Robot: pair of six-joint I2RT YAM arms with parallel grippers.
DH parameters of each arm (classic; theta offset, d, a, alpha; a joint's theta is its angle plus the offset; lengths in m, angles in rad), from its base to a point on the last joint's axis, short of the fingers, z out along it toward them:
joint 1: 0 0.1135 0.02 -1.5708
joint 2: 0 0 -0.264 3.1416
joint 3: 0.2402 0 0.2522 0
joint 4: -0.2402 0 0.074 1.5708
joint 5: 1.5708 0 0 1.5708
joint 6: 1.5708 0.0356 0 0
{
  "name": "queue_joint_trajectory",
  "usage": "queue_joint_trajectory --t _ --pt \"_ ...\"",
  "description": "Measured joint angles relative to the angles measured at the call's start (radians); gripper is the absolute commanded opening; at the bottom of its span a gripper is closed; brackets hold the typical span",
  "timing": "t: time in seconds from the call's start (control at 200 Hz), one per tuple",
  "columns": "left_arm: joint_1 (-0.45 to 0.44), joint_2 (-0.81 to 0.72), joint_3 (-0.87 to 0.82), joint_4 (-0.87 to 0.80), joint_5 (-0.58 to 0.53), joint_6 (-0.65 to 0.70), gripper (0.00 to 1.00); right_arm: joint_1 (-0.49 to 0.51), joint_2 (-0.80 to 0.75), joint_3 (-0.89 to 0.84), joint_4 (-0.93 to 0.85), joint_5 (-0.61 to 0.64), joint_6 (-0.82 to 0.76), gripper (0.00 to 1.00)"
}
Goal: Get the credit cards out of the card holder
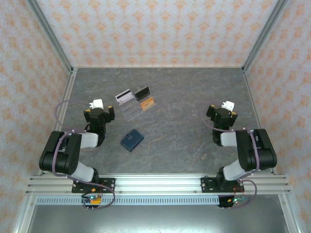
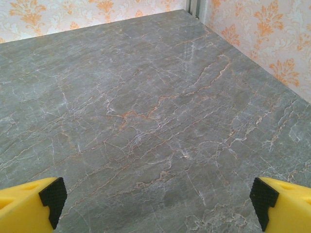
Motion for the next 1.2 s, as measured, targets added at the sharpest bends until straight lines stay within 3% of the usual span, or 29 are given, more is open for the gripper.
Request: queue_joint_trajectory --t 0.385,0.541,0.691,0.831,1.081,1.201 --pt "0.0 0.0 0.0 0.0 0.0 0.0 1.0 0.0 0.0 0.006 -0.002 0.0 0.0 0.99" --pt "0.0 -0.012 0.001 -0.019 -0.02 -0.002 1.0 0.0 -0.056 0.013 -0.079 0.004 0.001 0.99" --pt "0.0 -0.117 0.059 -0.2 -0.055 -0.024 1.0 0.0 -0.201 0.068 -0.244 0.033 0.032 0.99" --pt "0.0 -0.221 0.179 -0.413 -0.082 -0.097 1.0 0.0 -0.288 0.246 -0.505 0.06 0.126 0.99" --pt "0.0 -0.266 0.395 -0.793 -0.078 -0.262 1.0 0.008 -0.256 0.538 -0.901 -0.003 0.267 0.99" --pt "0.0 -0.271 0.399 -0.879 -0.045 -0.302 1.0 0.094 -0.195 0.592 -1.005 -0.098 0.294 0.99"
